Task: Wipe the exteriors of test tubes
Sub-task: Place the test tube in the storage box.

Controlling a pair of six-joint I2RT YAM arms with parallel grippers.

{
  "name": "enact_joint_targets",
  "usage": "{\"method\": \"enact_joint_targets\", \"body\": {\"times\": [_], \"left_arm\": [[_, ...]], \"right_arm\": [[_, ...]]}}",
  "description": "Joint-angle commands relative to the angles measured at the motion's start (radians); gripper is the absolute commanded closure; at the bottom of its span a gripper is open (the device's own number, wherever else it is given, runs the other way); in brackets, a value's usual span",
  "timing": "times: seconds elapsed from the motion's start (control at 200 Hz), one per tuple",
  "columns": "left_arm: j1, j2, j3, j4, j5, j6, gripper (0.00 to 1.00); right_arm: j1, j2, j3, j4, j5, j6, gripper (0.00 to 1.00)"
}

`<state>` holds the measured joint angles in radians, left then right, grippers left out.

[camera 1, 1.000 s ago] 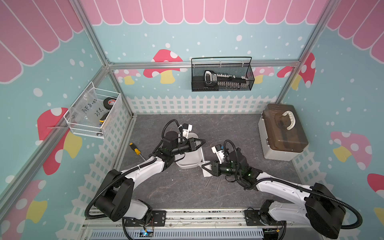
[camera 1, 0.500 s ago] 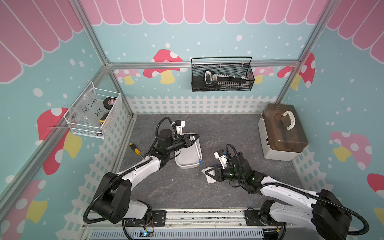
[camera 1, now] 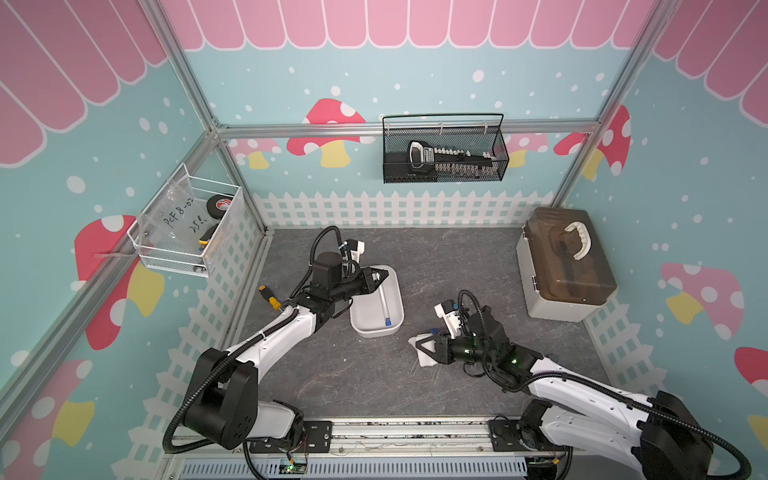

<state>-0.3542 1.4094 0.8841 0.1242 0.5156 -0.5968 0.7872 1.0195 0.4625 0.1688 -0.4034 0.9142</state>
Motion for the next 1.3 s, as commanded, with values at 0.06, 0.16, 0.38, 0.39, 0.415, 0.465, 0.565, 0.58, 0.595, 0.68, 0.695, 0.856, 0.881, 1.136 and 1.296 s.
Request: {"method": "enact_joint_targets", "body": {"times": [0.06,0.16,0.38,0.39,0.415,0.465,0.565,0.58,0.595,0.68,0.695,0.856,0.881,1.136,1.296], "left_arm": [[0.010,0.082,0.066,-0.109,-0.083,0.097,0.87],[0.011,0.142,0.097,-0.115,-0.089,0.110,0.87],[0.015,0.290,0.178,-0.118,-0.106,0.102,0.86],[0.015,0.296,0.182,-0.120,-0.106,0.102,0.86],[0.015,0.311,0.191,-0.122,-0.106,0.099,0.86],[0.015,0.341,0.205,-0.120,-0.110,0.091,0.86],[0.015,0.389,0.229,-0.114,-0.131,0.073,0.86],[0.013,0.395,0.232,-0.113,-0.133,0.069,0.86],[0.015,0.401,0.235,-0.112,-0.135,0.066,0.86],[0.015,0.429,0.254,-0.108,-0.141,0.049,0.83],[0.014,0.434,0.257,-0.109,-0.143,0.046,0.82],[0.013,0.465,0.269,-0.086,-0.145,0.019,0.76],[0.014,0.467,0.270,-0.085,-0.146,0.017,0.75],[0.012,0.459,0.267,-0.094,-0.173,0.023,0.70],[0.012,0.453,0.266,-0.098,-0.180,0.029,0.69]], "right_arm": [[0.005,-0.013,-0.005,-0.012,0.014,0.003,0.80],[0.004,-0.015,-0.005,-0.012,0.015,0.002,0.81],[0.004,-0.025,-0.005,-0.015,0.025,0.005,0.81],[0.004,-0.026,-0.005,-0.016,0.026,0.005,0.81],[0.004,-0.028,-0.005,-0.016,0.027,0.005,0.81],[0.004,-0.032,-0.005,-0.020,0.029,0.005,0.81],[0.004,-0.039,-0.006,-0.026,0.034,0.005,0.81],[0.004,-0.039,-0.006,-0.026,0.034,0.005,0.80],[0.004,-0.041,-0.006,-0.027,0.035,0.004,0.81],[0.004,-0.046,-0.007,-0.032,0.037,0.004,0.81],[0.004,-0.047,-0.008,-0.032,0.037,0.005,0.81],[0.004,-0.056,-0.011,-0.040,0.043,0.006,0.81],[0.004,-0.058,-0.011,-0.040,0.043,0.005,0.81],[0.004,-0.070,-0.017,-0.048,0.049,0.005,0.80],[0.004,-0.070,-0.018,-0.048,0.053,0.006,0.81]]}}
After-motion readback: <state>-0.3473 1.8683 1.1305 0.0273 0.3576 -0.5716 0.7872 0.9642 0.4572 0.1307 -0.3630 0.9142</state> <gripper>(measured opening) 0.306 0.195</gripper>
